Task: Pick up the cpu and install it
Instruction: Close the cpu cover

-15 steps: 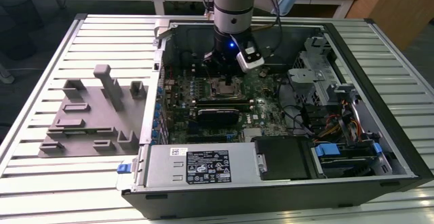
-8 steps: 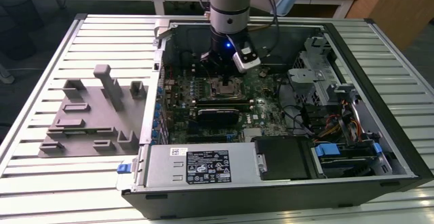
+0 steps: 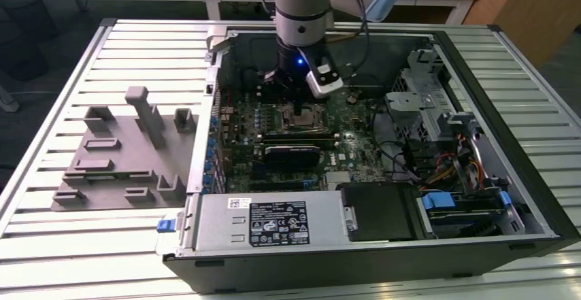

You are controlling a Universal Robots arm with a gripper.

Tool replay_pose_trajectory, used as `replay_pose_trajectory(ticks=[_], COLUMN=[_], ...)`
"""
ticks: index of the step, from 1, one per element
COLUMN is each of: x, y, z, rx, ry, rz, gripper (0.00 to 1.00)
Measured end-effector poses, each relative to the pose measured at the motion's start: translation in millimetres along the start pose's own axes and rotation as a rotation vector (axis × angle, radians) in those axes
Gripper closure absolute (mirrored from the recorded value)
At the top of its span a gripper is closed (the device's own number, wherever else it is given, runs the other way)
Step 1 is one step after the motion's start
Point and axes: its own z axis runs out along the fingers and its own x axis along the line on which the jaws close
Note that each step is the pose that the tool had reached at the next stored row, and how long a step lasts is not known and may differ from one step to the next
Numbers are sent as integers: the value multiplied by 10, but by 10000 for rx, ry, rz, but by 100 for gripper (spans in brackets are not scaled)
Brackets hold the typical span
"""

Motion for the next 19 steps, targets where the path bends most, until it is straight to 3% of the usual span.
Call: replay_pose_trajectory(ticks=[5,12,19], x=[65,95,138], y=[-9,-16,-21], z=[12,34,83], rx=[-18,-46,-47], ry=[1,11,13], rz=[-27,-549,-606], gripper=[89,89,89])
